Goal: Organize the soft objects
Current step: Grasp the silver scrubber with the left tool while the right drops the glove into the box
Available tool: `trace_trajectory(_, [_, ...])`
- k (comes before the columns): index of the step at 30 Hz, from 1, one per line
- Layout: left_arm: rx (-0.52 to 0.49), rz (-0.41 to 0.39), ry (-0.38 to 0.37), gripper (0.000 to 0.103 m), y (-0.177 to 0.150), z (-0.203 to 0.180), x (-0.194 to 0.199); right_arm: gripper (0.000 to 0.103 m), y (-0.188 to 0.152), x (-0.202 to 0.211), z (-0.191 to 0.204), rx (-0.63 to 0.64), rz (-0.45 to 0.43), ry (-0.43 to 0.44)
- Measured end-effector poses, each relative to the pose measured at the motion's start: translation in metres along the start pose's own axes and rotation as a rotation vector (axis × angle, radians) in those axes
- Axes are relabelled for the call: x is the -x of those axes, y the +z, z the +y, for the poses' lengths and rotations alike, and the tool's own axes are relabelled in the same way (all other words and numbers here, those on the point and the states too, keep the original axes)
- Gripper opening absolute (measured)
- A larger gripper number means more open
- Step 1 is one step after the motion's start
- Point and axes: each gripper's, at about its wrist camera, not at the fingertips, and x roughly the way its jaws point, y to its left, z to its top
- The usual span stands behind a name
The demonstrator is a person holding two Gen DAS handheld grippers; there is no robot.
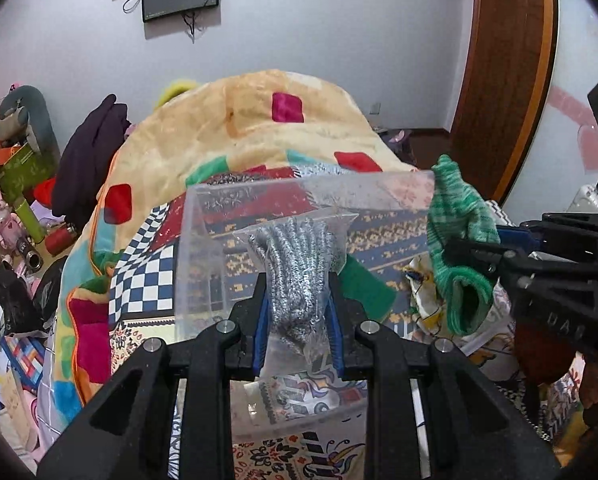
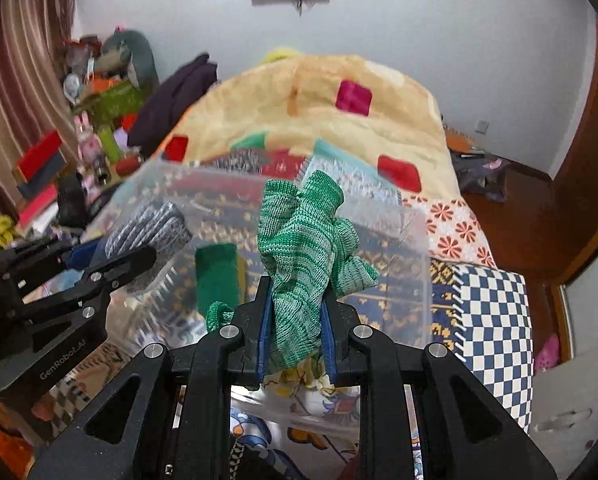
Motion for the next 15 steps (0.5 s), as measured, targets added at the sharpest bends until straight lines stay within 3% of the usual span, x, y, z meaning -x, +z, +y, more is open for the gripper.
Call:
trace_trajectory(5, [-0.005,-0.009,0.01,0.029,-0.003,-0.004,0.003,0.026,-0.002,0.0,0.005,0.022,0.007,-0.021])
trace_trajectory(10, [0.015,-0.04,-0.019,0.042,-0.002,-0.001,0.02,0.056,-0.003,0.017,0.007,0.036,-0.05,-0.033])
trace_trajectory(15, [0.019,-0.107,-0.043,0.059,-0.001,-0.001,0.053,0.056,-0.003,0.046,0.005,0.045,-0.117,-0.018])
